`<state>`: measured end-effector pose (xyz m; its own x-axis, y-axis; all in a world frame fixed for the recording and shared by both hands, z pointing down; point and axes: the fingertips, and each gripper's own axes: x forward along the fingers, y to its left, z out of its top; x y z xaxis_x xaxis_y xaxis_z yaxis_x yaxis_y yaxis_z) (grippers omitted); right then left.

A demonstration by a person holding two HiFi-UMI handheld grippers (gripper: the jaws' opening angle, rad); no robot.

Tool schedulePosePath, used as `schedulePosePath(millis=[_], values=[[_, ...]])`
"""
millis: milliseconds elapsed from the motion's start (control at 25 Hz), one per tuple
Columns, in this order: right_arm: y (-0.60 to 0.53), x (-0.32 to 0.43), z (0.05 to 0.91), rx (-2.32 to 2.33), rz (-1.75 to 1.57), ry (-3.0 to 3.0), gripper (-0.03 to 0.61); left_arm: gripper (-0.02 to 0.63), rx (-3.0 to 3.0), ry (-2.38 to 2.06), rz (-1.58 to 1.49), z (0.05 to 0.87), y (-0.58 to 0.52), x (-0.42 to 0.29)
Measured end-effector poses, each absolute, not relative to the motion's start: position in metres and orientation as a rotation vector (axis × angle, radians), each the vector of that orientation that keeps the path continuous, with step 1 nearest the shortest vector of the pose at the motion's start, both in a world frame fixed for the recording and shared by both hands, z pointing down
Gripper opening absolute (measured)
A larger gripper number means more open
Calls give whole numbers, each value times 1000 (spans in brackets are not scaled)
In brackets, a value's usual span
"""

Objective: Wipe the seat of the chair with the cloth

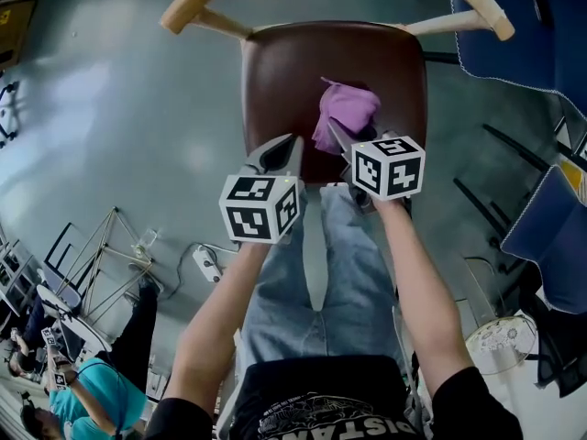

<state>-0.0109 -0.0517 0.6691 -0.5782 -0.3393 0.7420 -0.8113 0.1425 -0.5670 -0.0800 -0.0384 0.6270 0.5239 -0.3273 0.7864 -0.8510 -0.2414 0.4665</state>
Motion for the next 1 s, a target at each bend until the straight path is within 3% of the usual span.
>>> schedulePosePath(millis=[640, 1000], values=[[-32, 131, 676, 1231, 1451, -1912, 61, 2, 1822, -953, 707, 626, -23, 16], [-23, 178, 681, 1307, 1472, -1896, 61, 2, 1825, -952, 731, 628, -13, 25]])
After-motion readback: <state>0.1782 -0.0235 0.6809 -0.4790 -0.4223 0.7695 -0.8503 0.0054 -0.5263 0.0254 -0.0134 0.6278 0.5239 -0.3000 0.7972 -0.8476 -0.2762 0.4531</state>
